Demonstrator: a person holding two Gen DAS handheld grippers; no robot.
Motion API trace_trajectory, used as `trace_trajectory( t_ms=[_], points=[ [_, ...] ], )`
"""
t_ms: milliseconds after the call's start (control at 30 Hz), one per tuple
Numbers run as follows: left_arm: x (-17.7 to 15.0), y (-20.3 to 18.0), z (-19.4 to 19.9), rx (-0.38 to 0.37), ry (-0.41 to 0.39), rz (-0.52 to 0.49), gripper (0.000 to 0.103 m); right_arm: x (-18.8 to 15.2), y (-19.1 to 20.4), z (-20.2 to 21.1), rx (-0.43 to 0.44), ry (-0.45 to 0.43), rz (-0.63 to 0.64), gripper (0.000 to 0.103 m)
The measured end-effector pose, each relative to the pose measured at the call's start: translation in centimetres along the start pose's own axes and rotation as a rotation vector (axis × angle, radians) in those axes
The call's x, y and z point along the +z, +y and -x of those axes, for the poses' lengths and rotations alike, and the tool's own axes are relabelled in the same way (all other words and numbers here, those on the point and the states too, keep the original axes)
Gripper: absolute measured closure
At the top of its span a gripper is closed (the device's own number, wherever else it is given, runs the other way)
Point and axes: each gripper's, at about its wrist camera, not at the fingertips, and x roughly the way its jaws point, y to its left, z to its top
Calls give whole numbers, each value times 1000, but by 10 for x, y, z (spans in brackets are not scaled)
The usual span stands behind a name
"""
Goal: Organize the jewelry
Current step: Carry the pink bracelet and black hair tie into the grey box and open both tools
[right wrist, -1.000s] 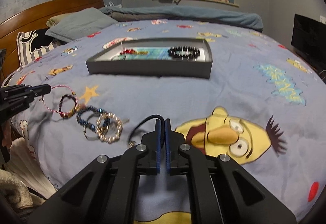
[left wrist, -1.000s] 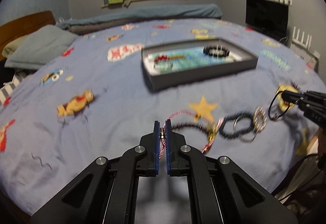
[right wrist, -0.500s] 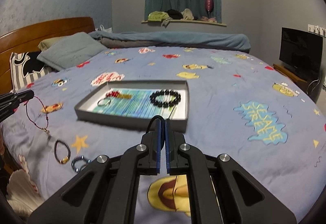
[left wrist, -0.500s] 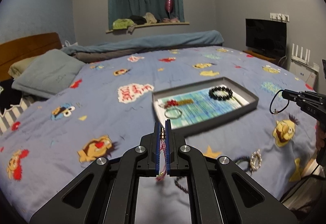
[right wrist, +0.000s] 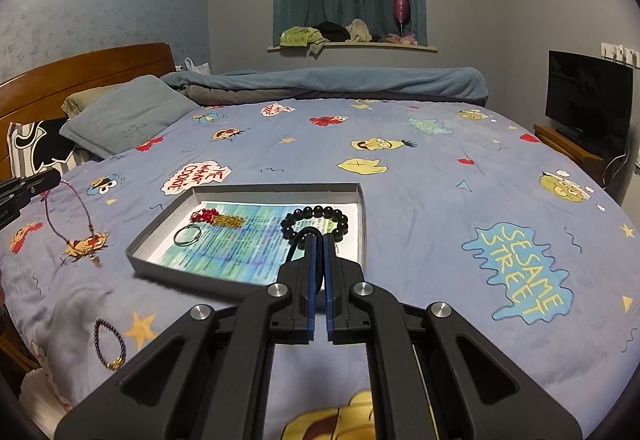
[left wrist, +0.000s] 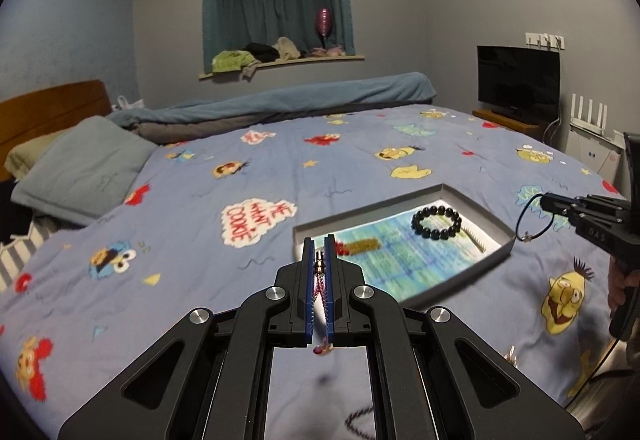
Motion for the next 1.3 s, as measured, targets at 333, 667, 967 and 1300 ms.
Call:
trace_trajectory(
  t_ms=[333,667,967,1300],
  points=[
    [35,-38,-69,-153,13,-58,98,17,5,-58,13,47,13,100],
    [32,-71,-165,-262,155,-124,98,9,17,-116,82,164,-5,100],
    [36,-63,-231,-189,265,-119,98,5,15,-145,71,233,-21,100],
    [36,-74,-260,-174,331,-167,98,-2,18,-155,83,300,-8,100]
  ],
)
